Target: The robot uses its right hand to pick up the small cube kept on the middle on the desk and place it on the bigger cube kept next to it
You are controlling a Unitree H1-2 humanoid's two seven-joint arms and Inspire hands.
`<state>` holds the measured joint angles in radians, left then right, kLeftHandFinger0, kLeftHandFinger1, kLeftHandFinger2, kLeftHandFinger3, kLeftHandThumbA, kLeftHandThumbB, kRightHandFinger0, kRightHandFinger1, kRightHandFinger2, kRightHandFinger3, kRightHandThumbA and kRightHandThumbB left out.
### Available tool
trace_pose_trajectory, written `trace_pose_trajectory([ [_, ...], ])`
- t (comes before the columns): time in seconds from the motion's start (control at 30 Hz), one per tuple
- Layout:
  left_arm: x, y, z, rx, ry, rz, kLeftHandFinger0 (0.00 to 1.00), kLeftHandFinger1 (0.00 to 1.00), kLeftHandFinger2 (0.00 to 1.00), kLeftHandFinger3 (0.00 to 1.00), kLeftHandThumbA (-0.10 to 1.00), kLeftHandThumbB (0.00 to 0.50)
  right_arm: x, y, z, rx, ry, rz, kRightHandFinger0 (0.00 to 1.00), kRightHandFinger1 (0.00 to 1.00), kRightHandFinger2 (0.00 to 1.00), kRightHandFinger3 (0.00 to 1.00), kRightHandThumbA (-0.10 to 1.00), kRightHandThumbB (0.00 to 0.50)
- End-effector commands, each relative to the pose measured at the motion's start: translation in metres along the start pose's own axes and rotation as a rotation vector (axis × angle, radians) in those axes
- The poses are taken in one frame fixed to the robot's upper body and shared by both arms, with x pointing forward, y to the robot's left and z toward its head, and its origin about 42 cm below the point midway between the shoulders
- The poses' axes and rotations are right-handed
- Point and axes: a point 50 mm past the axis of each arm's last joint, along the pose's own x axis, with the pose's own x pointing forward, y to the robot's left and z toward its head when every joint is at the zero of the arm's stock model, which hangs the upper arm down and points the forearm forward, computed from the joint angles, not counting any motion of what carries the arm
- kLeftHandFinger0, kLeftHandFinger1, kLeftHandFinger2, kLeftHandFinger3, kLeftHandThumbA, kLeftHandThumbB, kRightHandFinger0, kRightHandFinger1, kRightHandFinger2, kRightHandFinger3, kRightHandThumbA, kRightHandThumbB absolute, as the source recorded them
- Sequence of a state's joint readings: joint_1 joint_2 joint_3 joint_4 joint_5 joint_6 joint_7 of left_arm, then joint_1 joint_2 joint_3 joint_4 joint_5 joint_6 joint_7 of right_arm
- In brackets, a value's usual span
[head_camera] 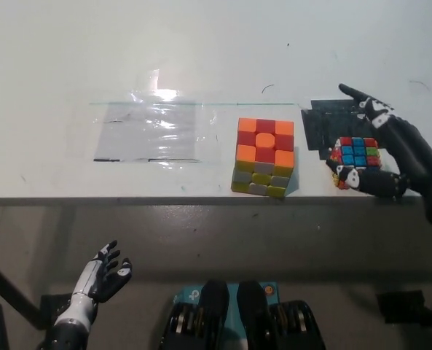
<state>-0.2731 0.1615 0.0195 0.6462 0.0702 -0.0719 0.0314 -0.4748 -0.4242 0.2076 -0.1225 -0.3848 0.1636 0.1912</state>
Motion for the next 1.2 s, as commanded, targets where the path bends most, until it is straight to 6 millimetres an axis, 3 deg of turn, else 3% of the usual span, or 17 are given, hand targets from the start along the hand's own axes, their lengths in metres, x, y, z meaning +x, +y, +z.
trace_pose_trajectory([
  [0.0,0.006,0.007,0.016,-0.004,-0.061,0.021,1.0,1.0,1.0,1.0,0.38,0.3,0.023,-0.025,0.004,-0.105,-0.074,0.004,1.0,1.0,1.0,1.0,0.72,0.5],
  [0.1,0.005,0.007,0.018,0.0,-0.066,0.024,1.0,1.0,1.0,1.0,0.38,0.282,0.037,-0.031,-0.007,-0.123,-0.06,0.015,1.0,1.0,1.0,1.0,0.67,0.5],
  [0.47,0.005,0.007,0.017,-0.005,-0.069,0.021,1.0,1.0,1.0,1.0,0.37,0.275,0.045,-0.021,-0.033,-0.126,0.005,0.088,1.0,1.0,1.0,1.0,0.68,0.5],
  [0.6,0.008,0.01,0.02,-0.012,-0.076,0.022,1.0,1.0,1.0,1.0,0.37,0.288,0.044,-0.01,-0.038,-0.097,0.023,0.091,1.0,1.0,1.0,1.0,0.65,0.5],
  [0.7,0.01,0.011,0.023,-0.022,-0.079,0.027,1.0,1.0,1.0,1.0,0.37,0.308,0.04,0.002,-0.031,-0.083,0.021,0.117,1.0,1.0,1.0,1.0,0.62,0.496],
  [0.73,0.01,0.01,0.024,-0.029,-0.076,0.027,1.0,1.0,1.0,1.0,0.37,0.306,0.039,0.006,-0.028,-0.081,0.011,0.125,1.0,1.0,1.0,1.0,0.61,0.473],
  [0.83,0.009,0.01,0.024,-0.019,-0.078,0.027,1.0,1.0,1.0,1.0,0.38,0.292,0.032,0.025,-0.02,-0.062,-0.003,0.148,1.0,1.0,1.0,1.0,0.59,0.469],
  [1.17,0.013,0.012,0.029,-0.013,-0.091,0.031,1.0,1.0,1.0,1.0,0.38,0.281,0.026,0.047,-0.039,-0.009,0.083,0.17,1.0,1.0,1.0,1.0,0.54,0.435],
])
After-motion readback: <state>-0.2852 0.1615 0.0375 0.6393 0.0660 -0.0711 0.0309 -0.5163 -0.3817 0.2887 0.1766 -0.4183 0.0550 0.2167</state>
